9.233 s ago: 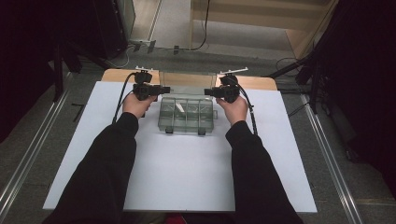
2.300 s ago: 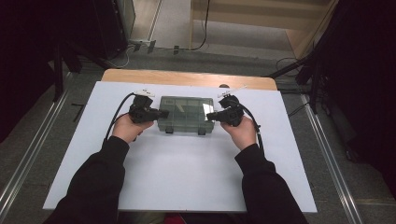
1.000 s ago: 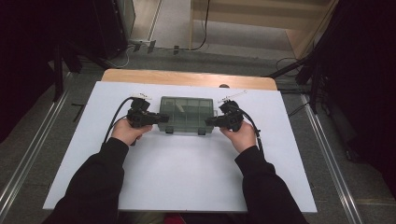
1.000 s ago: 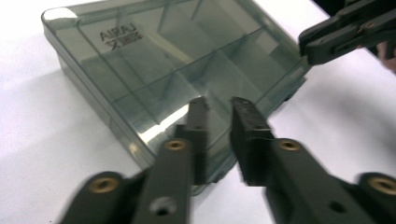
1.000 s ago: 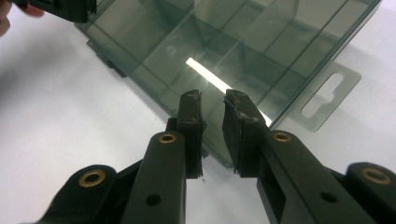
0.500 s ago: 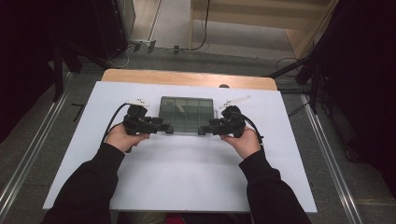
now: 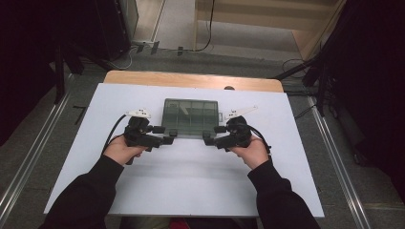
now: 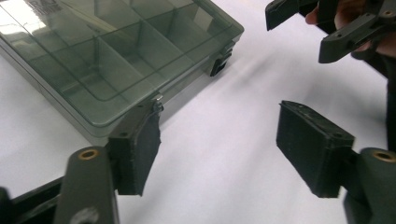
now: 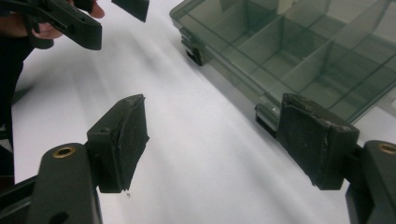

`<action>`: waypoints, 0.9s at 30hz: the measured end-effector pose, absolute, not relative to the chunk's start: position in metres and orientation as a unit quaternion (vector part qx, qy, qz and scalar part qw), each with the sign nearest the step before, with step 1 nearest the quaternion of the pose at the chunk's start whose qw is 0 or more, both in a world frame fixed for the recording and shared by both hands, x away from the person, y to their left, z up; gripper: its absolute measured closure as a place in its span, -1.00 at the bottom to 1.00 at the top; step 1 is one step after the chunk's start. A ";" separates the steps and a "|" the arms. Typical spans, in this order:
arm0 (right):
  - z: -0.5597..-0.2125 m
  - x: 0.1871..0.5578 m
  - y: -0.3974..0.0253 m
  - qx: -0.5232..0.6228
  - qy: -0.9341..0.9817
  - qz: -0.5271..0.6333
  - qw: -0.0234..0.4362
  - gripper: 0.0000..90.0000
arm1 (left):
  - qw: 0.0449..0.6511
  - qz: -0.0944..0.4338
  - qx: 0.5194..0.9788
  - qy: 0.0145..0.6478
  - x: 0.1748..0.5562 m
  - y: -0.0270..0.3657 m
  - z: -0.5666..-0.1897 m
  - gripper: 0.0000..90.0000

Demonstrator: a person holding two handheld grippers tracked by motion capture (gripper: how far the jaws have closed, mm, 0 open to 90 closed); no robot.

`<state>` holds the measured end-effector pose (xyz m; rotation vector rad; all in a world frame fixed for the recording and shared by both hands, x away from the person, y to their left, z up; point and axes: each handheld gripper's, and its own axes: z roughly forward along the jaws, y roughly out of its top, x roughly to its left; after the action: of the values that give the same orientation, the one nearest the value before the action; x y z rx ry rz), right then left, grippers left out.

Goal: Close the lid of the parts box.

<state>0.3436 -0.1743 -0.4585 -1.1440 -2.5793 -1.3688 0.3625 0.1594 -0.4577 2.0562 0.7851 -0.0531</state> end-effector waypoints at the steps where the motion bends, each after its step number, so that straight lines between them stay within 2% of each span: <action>1: -0.459 0.343 -0.174 -0.364 -0.823 -0.436 0.004 -0.45 | 0.449 -0.019 0.835 0.318 0.361 0.159 -0.459 -0.36; 27: -0.474 0.315 -0.172 -0.347 -0.830 -0.436 -0.001 -0.51 | 0.451 -0.004 0.841 0.298 0.323 0.164 -0.473 -0.37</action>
<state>0.3150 -0.1721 -0.4739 -1.0916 -2.6099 -1.3714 0.3229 0.1638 -0.4729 2.0785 0.7371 -0.0092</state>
